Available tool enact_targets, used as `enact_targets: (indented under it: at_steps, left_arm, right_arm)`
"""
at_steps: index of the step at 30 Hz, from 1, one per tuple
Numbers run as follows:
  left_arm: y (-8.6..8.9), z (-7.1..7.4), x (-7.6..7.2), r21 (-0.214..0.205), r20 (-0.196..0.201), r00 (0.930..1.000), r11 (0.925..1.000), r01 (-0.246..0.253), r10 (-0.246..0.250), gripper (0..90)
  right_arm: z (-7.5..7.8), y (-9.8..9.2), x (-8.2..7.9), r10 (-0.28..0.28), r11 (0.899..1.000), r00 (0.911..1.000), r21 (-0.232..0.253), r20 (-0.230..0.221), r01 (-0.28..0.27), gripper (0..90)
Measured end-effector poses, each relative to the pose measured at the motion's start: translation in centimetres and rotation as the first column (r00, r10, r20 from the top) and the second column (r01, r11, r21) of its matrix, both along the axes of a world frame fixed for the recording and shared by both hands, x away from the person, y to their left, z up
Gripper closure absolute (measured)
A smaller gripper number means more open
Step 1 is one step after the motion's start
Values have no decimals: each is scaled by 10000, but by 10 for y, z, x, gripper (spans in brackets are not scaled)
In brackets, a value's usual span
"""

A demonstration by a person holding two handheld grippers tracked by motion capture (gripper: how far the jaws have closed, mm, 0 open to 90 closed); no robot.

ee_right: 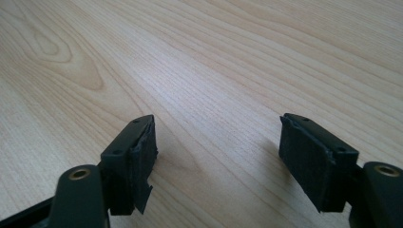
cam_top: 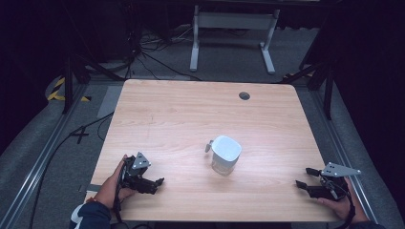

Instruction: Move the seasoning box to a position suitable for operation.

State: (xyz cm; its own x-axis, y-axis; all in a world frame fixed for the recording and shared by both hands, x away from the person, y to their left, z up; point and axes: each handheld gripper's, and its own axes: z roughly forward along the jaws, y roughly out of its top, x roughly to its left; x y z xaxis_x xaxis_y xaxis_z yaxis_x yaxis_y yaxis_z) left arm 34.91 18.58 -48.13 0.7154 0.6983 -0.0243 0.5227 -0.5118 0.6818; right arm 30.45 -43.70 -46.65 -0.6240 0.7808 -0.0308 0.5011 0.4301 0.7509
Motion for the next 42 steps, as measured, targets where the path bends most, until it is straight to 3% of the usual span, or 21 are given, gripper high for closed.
enact_targets:
  at_steps: [10, 12, 15, 20, 23, 24, 27, 29, 32, 33, 37, 41, 42]
  left_arm:
    - [-1, 1, -1, -23, 132, 9998, 9999, 133, -132, 13]
    - [-1, 2, -2, -62, 291, 9983, 9987, 506, -504, 94]
    - [-3, 4, 2, 76, 206, 9952, 9954, 953, -954, 134]
    - [-8, 13, 14, -130, -68, 9919, 9919, 1264, -1265, 199]
    - [-14, 26, 19, -802, 543, 9930, 9908, 1086, -1044, 314]
    - [-18, 32, 21, -796, 801, 9918, 9911, 1063, -1000, 362]
    - [-33, 53, 29, -1159, 1430, 9820, 9833, 1401, -1230, 520]
    - [-48, 65, 34, -1497, 1694, 9717, 9702, 1906, -1647, 638]
    - [-71, 80, 39, -1217, 2088, 9502, 9579, 2600, -2314, 800]
    - [-71, 80, 39, -1217, 2088, 9502, 9579, 2600, -2314, 835]
    - [-101, 95, 47, -1383, 2472, 9317, 9420, 3059, -2663, 896]
    - [-120, 103, 52, -1609, 2584, 9230, 9294, 3323, -2853, 898]
    - [-124, 104, 54, -1813, 2491, 9224, 9213, 3439, -2953, 899]
  right_arm:
    - [0, 0, 1, 45, 10000, 10000, 1, 8, -45, 282]
    - [0, 0, 1, 37, 10000, 10000, 0, 13, -37, 283]
    - [0, 0, 0, 25, 10000, 10000, 11, -1, -25, 283]
    - [0, 0, 1, 41, 10000, 10000, -2, 5, -41, 283]
    - [0, 0, 1, 33, 10000, 10000, -5, 13, -33, 283]
    - [0, 0, 1, 31, 10000, 10000, -7, 17, -31, 283]
    - [0, 0, 1, 26, 10000, 10000, -2, 10, -26, 283]
    - [0, 0, 1, 24, 10000, 10000, -5, 11, -24, 283]
    - [0, 0, 0, 21, 10000, 10000, -3, 10, -21, 283]
    - [0, 0, 0, 21, 10000, 10000, -3, 10, -21, 283]
    - [0, 0, 0, 24, 10000, 10000, -6, 18, -24, 283]
    - [0, 0, 0, 21, 10000, 10000, -4, 11, -21, 283]
    - [0, 0, 0, 15, 10000, 10000, 7, -2, -15, 283]
